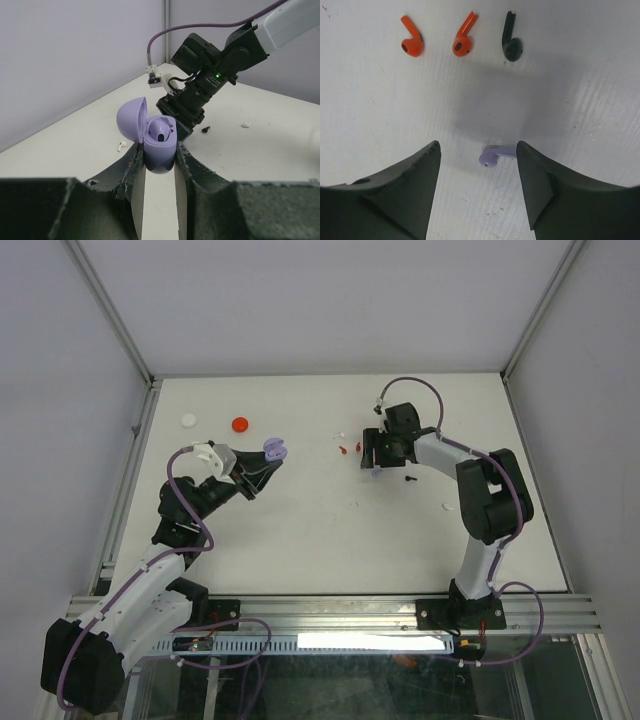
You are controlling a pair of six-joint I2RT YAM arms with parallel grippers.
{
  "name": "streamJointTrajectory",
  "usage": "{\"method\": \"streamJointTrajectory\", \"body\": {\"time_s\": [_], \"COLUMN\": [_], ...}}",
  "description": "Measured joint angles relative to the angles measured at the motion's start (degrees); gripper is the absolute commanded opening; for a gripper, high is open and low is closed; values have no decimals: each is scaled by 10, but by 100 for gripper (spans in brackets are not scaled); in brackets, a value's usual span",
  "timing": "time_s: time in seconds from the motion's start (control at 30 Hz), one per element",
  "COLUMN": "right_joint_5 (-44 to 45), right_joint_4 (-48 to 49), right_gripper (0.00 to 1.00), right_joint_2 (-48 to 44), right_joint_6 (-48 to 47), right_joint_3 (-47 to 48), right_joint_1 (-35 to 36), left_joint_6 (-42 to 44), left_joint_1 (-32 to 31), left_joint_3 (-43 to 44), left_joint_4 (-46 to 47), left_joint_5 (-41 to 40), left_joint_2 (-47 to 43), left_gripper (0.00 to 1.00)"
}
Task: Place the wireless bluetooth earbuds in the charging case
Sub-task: Pick up the earbud from the center of the board.
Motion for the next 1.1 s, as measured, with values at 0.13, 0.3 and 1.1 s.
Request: {"method": "streamJointTrajectory", "body": {"time_s": [0.13,0.3,1.1], "right_joint_5": [-4,-17,16], "right_joint_4": [-12,-29,-87], "right_gripper": [65,65,51], "right_joint_2": [2,4,-9], "right_joint_6": [0,1,6], "right_joint_3": [0,-1,-4], "right_joint_1": [0,0,67], "left_joint_6": [0,0,0], "left_joint_1": [0,0,0], "left_joint_3": [0,2,3], "left_joint_4": [0,0,0], "left_joint_5": [0,0,4], "left_joint_2": [0,0,0], "left_gripper": [0,0,0]}}
